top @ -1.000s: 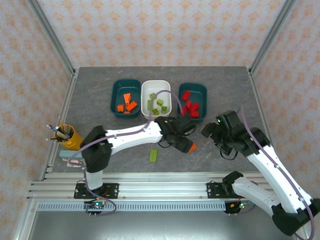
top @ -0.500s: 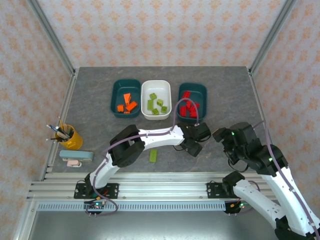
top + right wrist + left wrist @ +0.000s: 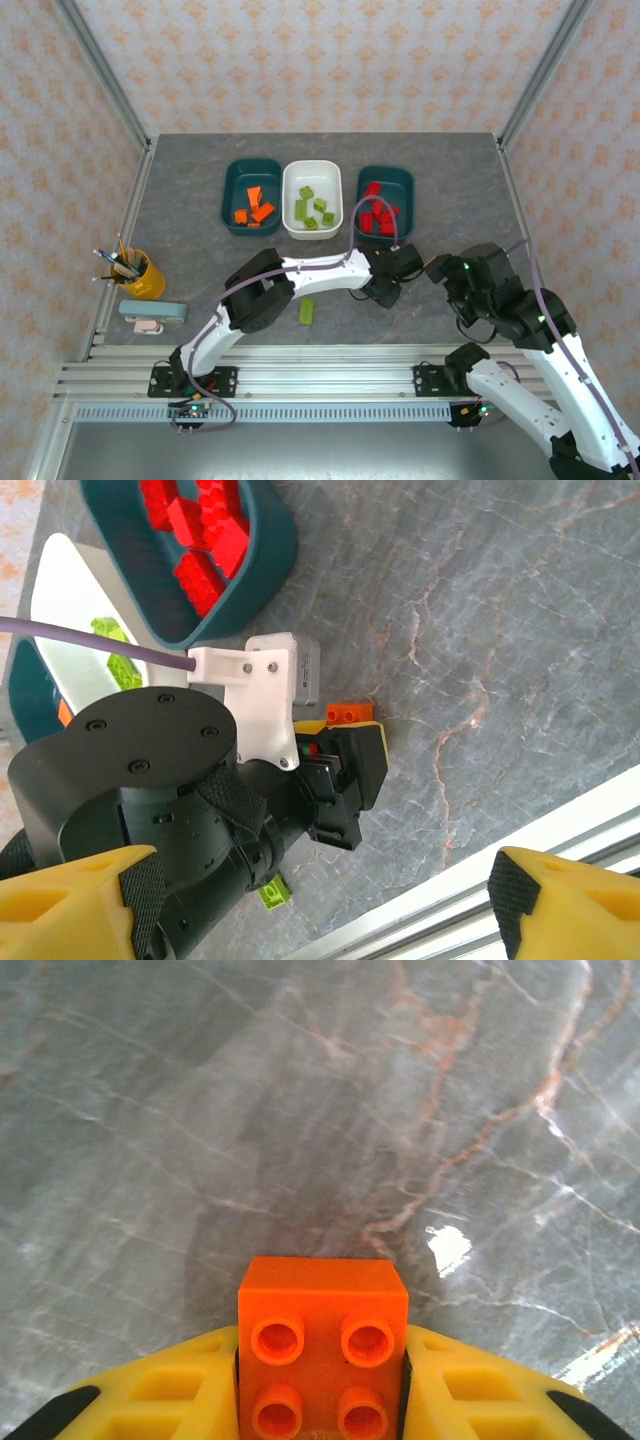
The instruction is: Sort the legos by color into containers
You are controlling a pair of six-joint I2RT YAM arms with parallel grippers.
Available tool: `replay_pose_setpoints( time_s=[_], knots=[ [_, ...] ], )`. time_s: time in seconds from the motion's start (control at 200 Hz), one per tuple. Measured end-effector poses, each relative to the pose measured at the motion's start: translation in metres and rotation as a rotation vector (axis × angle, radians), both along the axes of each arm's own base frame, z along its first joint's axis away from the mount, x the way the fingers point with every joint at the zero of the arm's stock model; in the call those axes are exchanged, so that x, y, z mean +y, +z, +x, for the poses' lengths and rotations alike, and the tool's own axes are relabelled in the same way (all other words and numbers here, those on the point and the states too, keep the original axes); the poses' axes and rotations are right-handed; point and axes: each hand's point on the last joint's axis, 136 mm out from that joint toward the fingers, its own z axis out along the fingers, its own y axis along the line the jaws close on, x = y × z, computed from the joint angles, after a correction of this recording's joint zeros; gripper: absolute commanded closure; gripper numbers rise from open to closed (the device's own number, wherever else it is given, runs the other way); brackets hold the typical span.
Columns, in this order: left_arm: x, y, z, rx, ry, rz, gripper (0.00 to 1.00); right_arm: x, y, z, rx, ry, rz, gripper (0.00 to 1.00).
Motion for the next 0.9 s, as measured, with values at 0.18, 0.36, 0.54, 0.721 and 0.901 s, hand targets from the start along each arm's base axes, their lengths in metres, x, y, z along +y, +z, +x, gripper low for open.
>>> replay_pose_setpoints(
  time_s=[0.18,0.36,0.54,0.721,0.901],
  knots=[
    [0.051,0.052,0.047,-0.027,0.188,-0.072,0.64,0.020,0.023,0.025,-0.122,0.113,0.004,0.16],
    [0.136,0.157,0.118,-0.162,0.434,-0.244,0.63,0.062,0.037,0.063,-0.195,0.304,-0.009,0.17],
    [0.233,0.186,0.165,-0.221,0.661,-0.284,0.63,0.130,0.039,0.094,-0.262,0.539,-0.028,0.16],
    [0.308,0.140,0.203,-0.147,0.847,-0.221,0.63,0.200,0.036,0.125,-0.288,0.700,-0.018,0.16],
    [0.335,0.086,0.243,-0.066,0.924,-0.163,0.63,0.227,0.033,0.145,-0.305,0.749,-0.023,0.15]
  ],
)
